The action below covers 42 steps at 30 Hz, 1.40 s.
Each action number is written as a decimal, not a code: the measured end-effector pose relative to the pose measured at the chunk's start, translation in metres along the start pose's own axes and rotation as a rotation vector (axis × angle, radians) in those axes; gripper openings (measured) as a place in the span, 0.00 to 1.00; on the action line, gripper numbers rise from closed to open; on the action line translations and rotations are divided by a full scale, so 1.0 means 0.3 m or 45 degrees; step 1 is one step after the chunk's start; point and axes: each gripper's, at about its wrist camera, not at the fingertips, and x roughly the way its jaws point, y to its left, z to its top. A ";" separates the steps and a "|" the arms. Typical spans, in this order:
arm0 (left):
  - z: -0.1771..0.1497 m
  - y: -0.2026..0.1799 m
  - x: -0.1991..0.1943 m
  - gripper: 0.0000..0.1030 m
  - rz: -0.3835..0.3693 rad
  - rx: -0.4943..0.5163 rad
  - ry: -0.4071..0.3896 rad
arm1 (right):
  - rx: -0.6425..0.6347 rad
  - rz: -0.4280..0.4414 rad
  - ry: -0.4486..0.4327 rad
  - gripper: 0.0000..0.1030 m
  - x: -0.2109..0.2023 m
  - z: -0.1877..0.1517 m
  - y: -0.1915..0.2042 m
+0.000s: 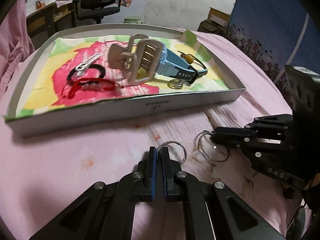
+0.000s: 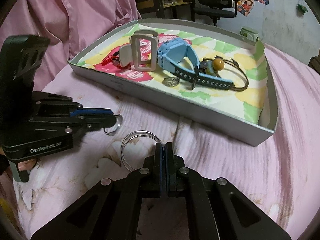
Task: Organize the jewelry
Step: 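Carry both key rings into the tray and open both tools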
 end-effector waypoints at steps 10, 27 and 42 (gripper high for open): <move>-0.050 0.033 -0.037 0.06 -0.030 -0.083 -0.052 | 0.031 0.008 0.056 0.07 0.029 -0.010 0.020; -0.029 0.080 -0.199 0.05 -0.031 -0.143 -0.254 | 0.007 -0.107 -0.151 0.04 -0.082 0.017 0.104; 0.141 0.186 -0.175 0.05 0.166 -0.227 -0.282 | 0.193 -0.223 -0.285 0.04 -0.069 0.204 0.016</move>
